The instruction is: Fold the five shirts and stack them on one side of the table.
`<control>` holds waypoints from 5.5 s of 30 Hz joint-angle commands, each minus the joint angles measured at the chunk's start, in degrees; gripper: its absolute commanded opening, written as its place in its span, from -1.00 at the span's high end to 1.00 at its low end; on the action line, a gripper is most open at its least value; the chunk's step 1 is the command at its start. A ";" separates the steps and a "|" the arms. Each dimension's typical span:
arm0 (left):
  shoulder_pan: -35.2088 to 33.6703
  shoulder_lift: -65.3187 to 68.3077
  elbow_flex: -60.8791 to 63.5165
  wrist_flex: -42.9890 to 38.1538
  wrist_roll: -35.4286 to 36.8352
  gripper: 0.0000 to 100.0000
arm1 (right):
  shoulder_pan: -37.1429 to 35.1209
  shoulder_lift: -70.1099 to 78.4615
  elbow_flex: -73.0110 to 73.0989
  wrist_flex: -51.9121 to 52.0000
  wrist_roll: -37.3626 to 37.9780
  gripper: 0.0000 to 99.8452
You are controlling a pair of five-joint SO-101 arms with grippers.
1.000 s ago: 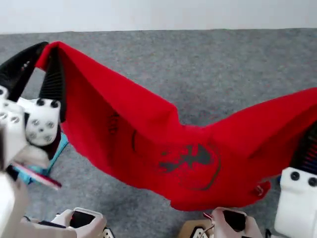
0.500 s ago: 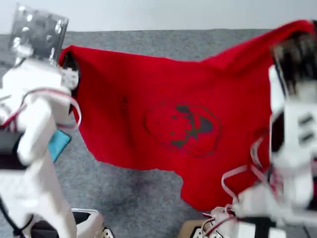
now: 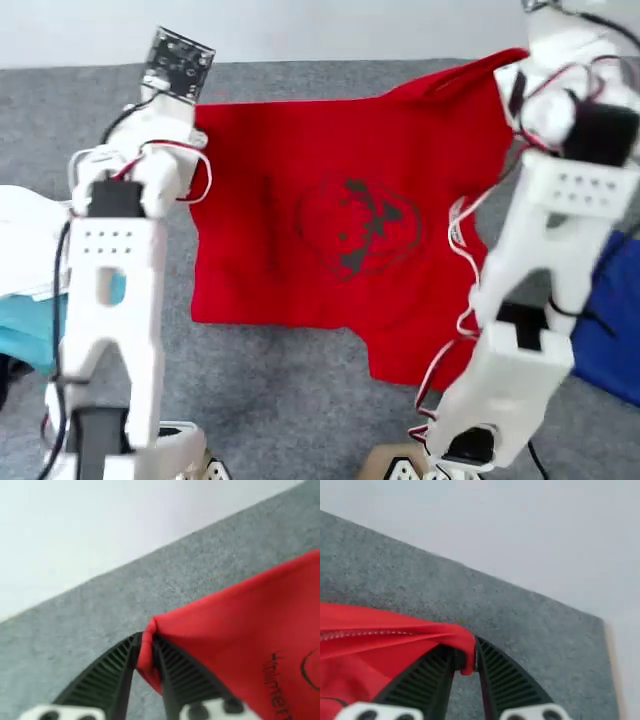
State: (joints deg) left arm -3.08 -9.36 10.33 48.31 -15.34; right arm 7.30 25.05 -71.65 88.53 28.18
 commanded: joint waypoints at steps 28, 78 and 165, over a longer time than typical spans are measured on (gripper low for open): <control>-1.67 67.34 -92.18 31.38 -9.93 0.99 | -0.22 19.56 -1.32 -28.62 9.58 0.98; 1.49 35.60 -31.34 52.22 -36.13 0.99 | 4.62 -34.07 62.68 14.29 17.58 0.98; 2.20 27.87 -23.25 31.65 -33.67 0.99 | 6.55 -40.40 76.31 -4.88 23.82 0.98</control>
State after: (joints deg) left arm -1.14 21.05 -12.70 76.97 -47.34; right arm 13.45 -12.04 5.98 77.71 51.38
